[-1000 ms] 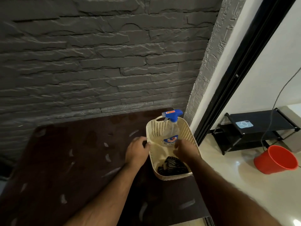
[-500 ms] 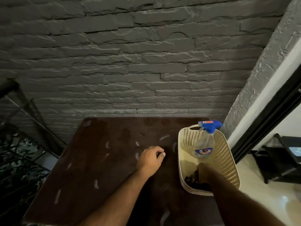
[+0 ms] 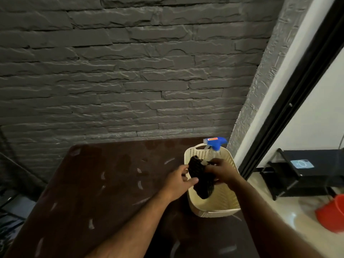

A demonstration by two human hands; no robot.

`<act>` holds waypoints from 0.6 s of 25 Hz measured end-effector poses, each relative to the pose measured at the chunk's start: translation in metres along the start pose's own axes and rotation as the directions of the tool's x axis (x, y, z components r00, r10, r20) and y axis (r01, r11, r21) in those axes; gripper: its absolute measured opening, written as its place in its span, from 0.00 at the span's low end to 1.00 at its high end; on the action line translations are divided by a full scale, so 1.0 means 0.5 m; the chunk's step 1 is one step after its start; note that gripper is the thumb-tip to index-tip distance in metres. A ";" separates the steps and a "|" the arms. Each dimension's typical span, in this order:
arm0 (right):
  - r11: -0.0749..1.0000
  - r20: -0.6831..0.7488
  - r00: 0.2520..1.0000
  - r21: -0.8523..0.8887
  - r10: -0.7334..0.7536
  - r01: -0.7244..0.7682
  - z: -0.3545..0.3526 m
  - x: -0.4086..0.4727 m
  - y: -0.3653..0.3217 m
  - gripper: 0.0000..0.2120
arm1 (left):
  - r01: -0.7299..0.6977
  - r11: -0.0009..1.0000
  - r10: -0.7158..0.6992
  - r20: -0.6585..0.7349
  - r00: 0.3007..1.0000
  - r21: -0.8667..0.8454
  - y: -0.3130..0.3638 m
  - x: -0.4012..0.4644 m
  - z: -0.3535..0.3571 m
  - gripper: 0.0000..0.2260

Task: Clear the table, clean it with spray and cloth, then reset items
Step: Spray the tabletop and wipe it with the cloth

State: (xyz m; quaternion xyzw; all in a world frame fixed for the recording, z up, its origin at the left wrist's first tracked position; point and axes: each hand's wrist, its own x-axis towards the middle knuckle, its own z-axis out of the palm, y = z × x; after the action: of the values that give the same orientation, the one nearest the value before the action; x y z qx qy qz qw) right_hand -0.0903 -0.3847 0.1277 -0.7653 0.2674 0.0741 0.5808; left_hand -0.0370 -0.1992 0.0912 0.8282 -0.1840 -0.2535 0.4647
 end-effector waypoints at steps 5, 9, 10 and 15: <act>0.984 -0.001 0.999 0.175 -0.045 0.044 0.020 -0.026 -0.016 0.10 | -0.025 0.984 0.033 0.042 0.999 -0.175 0.034 0.019 0.051 0.34; 0.963 0.037 0.993 0.249 -0.114 0.101 0.012 -0.030 -0.008 0.11 | 0.029 0.930 -0.073 -0.107 0.992 -0.366 0.059 0.019 0.034 0.19; 0.959 -0.046 0.993 0.259 -0.110 0.118 0.003 -0.025 -0.002 0.12 | 0.053 0.919 -0.116 -0.139 0.983 -0.390 0.057 0.017 0.024 0.17; 0.991 -0.439 0.897 0.095 -0.040 0.090 -0.033 0.040 0.019 0.25 | 0.067 0.847 -0.204 -0.207 0.957 -0.528 0.048 -0.001 -0.020 0.14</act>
State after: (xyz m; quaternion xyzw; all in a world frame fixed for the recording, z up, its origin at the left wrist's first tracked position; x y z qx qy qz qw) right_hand -0.0813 -0.4082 0.1164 -0.7369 0.3687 -0.1339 0.5506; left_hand -0.0332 -0.2041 0.1166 0.7101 0.0113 -0.2174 0.6697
